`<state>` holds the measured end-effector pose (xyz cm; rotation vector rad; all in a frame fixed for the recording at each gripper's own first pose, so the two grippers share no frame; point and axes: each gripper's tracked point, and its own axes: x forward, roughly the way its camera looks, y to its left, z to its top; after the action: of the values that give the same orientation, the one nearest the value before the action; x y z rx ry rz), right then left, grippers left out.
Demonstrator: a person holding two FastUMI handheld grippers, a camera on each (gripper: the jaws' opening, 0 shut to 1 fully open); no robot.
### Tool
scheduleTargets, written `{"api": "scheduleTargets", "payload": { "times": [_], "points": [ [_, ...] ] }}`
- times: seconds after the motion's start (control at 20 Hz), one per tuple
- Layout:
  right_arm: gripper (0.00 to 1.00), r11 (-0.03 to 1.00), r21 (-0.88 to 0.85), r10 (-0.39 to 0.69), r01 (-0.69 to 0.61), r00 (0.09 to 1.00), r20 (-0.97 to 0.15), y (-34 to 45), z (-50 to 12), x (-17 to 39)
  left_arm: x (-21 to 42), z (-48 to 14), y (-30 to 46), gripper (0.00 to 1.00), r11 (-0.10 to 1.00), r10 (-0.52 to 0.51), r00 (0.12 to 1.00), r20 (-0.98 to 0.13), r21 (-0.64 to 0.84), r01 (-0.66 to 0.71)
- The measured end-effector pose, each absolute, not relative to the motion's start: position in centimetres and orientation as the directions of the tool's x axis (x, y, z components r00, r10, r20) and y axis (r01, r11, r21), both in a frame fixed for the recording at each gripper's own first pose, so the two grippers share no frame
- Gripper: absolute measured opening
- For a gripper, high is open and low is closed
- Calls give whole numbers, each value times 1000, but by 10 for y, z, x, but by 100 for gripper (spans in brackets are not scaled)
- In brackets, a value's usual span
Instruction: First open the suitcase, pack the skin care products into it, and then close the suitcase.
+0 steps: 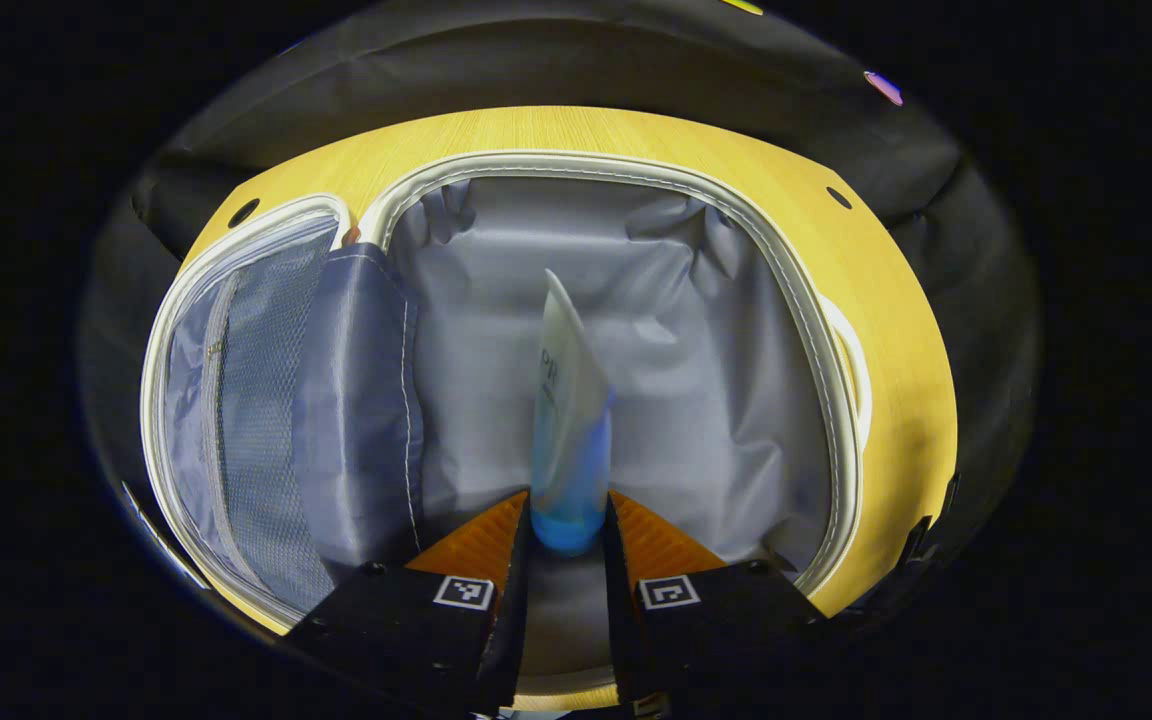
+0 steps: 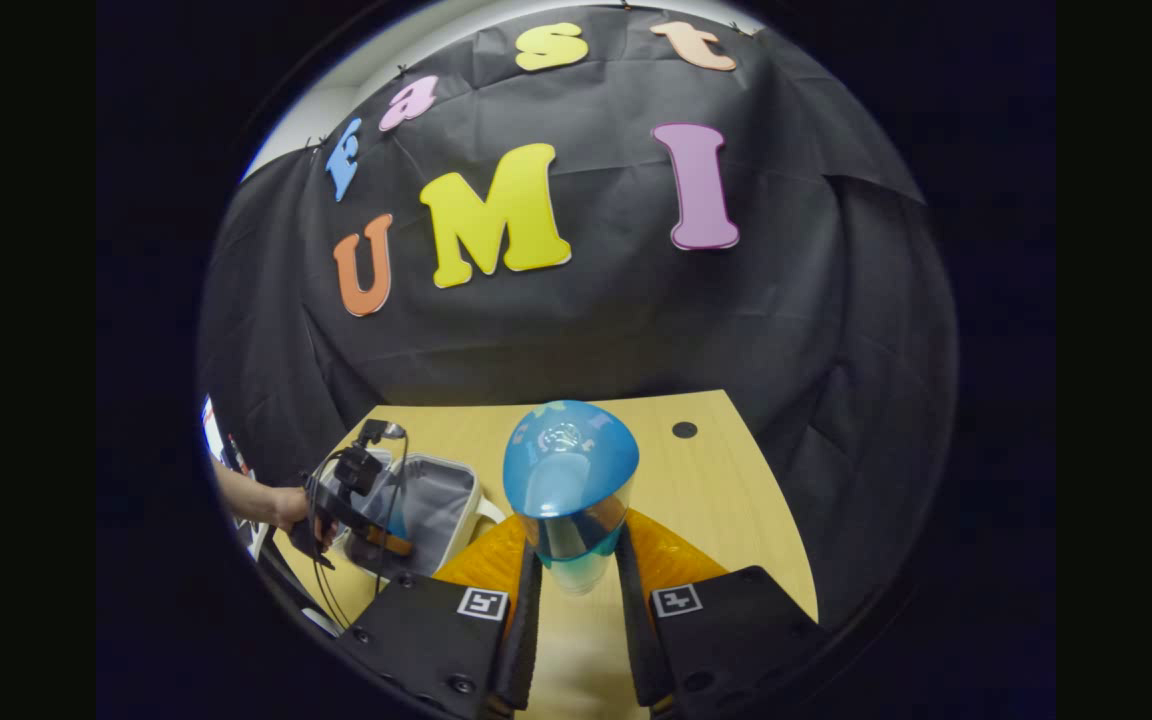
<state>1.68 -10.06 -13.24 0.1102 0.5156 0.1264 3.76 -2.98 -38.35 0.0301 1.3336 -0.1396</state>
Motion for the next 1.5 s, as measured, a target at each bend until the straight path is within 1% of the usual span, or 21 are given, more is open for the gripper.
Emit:
{"api": "scheduleTargets", "payload": {
  "times": [0.2, 0.25, 0.3, 0.35, 0.4, 0.5, 0.55, 0.65, 0.7, 0.75, 0.8, 0.85, 0.9, 1.05, 1.1, 1.15, 1.3, 1.35, 1.4, 1.45, 1.5],
  "points": [
    [35, 983, 132, 178, -130, 857, -483, -80, -124, 9, 42, -388, -30, 39, 991, -41, 182, -982, -17, 130],
    [35, 982, 123, 185, -143, 853, -487, -75, -124, 7, 43, -388, -32, 31, 989, -24, 168, -985, 1, 148],
    [35, 982, 114, 190, -154, 851, -489, -70, -123, 6, 42, -392, -31, 40, 985, -6, 144, -990, 19, 172],
    [33, 980, 111, 197, -163, 848, -492, -64, -123, 4, 37, -390, -30, 40, 981, 18, 102, -995, 37, 188],
    [35, 979, 114, 205, -171, 846, -492, -59, -121, 2, 42, -387, -34, 40, 978, 21, 122, -992, 46, 205],
    [33, 975, 118, 220, -186, 845, -488, -50, -117, -2, 40, -393, -37, 42, 974, 17, 106, -994, 41, 225],
    [35, 974, 114, 226, -195, 843, -488, -45, -117, -3, 42, -393, -38, 43, 974, 17, 116, -993, 43, 221],
    [35, 972, 104, 234, -210, 843, -485, -38, -114, -3, 35, -392, -44, 48, 980, -23, 109, -994, -1, 197],
    [35, 971, 101, 240, -218, 839, -488, -33, -114, -3, 33, -391, -45, 45, 984, -38, 109, -993, -18, 176],
    [35, 967, 103, 253, -233, 834, -491, -27, -116, -3, 28, -389, -47, 75, 988, -58, 117, -991, -41, 147],
    [35, 962, 113, 272, -250, 821, -502, -19, -119, -1, 24, -381, -50, 70, 990, -81, 139, -987, -64, 125],
    [35, 957, 121, 288, -264, 805, -518, -10, -125, 3, 24, -370, -50, 99, 990, -101, 187, -977, -81, 112],
    [35, 953, 126, 299, -275, 793, -530, -1, -129, 8, 26, -355, -47, 94, 990, -111, 253, -961, -86, 109],
    [35, 932, 148, 356, -332, 746, -563, 49, -147, 29, 32, -298, -24, 95, 993, -114, 499, -859, -87, 75],
    [35, 921, 162, 379, -353, 723, -578, 71, -158, 37, 30, -280, -12, 100, 994, -105, 565, -818, -91, 52],
    [35, 910, 172, 401, -376, 700, -591, 93, -171, 43, 26, -266, 0, 96, 995, -93, 617, -782, -100, 22],
    [36, 894, 148, 409, -422, 635, -656, 146, -228, 60, 5, -237, 30, 96, 980, -76, 704, -706, -183, -78],
    [32, 896, 135, 393, -422, 614, -685, 158, -249, 62, -1, -230, 38, 96, 970, -73, 720, -691, -218, -110],
    [36, 899, 149, 389, -413, 590, -707, 168, -271, 63, -7, -227, 46, 98, 959, -67, 726, -684, -246, -143],
    [35, 912, 167, 368, -375, 565, -739, 174, -289, 63, -31, -230, 61, 98, 949, -54, 730, -682, -263, -175],
    [33, 927, 185, 342, -325, 538, -770, 174, -305, 61, -35, -245, 77, 98, 941, -43, 727, -685, -272, -200]
  ]
}}
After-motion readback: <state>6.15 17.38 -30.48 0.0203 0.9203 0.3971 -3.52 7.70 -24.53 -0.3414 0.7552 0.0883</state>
